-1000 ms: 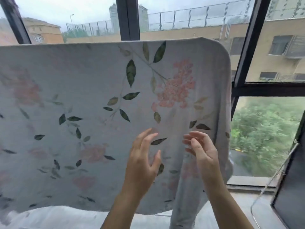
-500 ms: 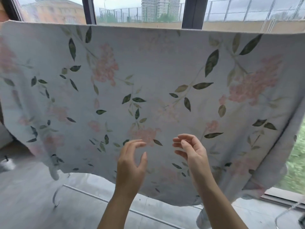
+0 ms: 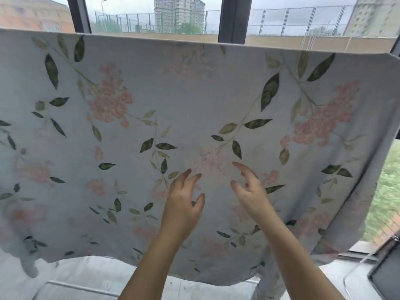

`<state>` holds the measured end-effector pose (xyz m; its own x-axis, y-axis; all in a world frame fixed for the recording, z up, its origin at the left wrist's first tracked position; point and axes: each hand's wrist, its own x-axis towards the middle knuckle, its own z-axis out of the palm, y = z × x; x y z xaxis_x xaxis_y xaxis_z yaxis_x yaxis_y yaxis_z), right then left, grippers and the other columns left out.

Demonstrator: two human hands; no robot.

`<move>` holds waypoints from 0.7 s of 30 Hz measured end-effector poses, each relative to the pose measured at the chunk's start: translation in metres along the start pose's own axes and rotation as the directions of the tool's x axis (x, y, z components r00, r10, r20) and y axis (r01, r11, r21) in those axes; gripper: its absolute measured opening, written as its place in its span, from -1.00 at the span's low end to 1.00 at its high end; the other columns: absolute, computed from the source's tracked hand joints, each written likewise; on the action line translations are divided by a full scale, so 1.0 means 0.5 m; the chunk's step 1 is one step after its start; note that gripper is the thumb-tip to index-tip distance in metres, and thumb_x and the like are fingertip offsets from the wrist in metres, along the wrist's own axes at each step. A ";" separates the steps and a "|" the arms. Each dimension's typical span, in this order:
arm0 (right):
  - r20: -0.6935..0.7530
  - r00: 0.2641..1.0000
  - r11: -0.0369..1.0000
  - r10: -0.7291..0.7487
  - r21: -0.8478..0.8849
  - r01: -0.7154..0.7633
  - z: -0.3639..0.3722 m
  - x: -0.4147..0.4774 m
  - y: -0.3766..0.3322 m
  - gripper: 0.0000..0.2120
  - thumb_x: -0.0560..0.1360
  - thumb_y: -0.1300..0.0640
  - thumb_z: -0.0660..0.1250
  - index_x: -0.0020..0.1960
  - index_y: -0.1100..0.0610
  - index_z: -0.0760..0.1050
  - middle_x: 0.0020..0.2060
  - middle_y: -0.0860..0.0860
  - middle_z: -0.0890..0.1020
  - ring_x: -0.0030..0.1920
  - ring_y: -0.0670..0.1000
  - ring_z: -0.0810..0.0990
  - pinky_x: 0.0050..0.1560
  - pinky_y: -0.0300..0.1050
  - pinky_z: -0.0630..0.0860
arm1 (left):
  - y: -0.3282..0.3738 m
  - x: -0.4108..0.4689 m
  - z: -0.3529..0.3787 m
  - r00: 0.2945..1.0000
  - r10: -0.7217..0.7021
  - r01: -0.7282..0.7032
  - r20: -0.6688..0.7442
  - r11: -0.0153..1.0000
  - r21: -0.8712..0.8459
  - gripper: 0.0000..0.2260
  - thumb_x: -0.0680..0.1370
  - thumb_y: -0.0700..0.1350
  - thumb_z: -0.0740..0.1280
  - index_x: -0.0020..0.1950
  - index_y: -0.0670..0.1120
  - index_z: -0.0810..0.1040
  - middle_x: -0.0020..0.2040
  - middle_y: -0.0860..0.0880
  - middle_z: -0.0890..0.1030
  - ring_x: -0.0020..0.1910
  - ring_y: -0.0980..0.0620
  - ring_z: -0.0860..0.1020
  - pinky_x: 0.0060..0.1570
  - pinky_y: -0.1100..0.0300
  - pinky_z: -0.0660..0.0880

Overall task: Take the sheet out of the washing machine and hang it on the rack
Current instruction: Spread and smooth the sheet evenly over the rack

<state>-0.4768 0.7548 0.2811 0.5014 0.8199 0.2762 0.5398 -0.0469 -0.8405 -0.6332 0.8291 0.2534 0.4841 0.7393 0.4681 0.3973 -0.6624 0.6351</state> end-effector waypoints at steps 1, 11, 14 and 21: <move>-0.035 0.999 0.996 -0.022 -0.093 0.019 -0.019 0.033 0.001 -0.53 0.56 0.19 0.22 0.44 -0.03 0.26 0.41 -0.09 0.30 0.46 -0.07 0.19 0.33 -0.27 0.14 | 0.015 0.042 0.011 0.998 0.044 -0.046 0.050 0.998 0.044 -0.56 0.56 -0.07 0.26 0.44 0.02 0.30 0.48 0.01 0.20 0.47 0.01 0.12 0.33 0.22 0.20; -0.311 0.949 0.649 -0.054 -0.733 -0.204 -0.181 0.295 0.125 -0.45 0.54 0.16 0.15 0.51 -0.04 0.13 0.53 0.04 0.08 0.46 0.13 0.20 0.23 -0.01 0.41 | 0.097 0.395 0.161 0.922 0.176 -0.362 0.344 0.705 0.610 -0.40 0.55 -0.08 0.18 0.53 -0.03 0.00 0.55 -0.09 -0.13 0.51 -0.18 -0.05 0.40 -0.19 0.09; -0.194 0.954 0.635 0.227 -0.713 -0.296 -0.184 0.281 0.157 -0.76 0.56 0.10 0.12 0.04 -0.07 0.56 0.05 -0.01 0.60 0.09 0.08 0.57 -0.12 -0.15 0.43 | 0.104 0.417 0.186 0.897 0.047 -0.326 0.439 0.741 0.587 -0.63 0.56 -0.10 0.16 0.37 -0.13 0.34 0.32 -0.12 0.43 0.24 -0.13 0.46 0.06 0.09 0.40; -0.547 0.665 0.542 -0.508 -0.803 -0.247 -0.304 0.358 0.137 -0.45 0.42 0.21 0.22 0.42 0.15 0.27 0.38 0.21 0.33 0.36 0.18 0.28 0.28 0.05 0.33 | 0.157 0.499 0.219 0.742 0.660 -0.575 0.121 0.532 0.621 -0.50 0.47 -0.10 0.21 0.43 -0.04 0.30 0.52 -0.17 0.11 0.49 -0.23 0.06 0.39 -0.33 0.03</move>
<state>-0.2474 0.8115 0.3438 0.4292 0.2567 0.8659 0.7117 -0.6864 -0.1493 -0.3958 0.9484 0.3526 0.7158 0.0967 0.6915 0.4175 -0.8531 -0.3129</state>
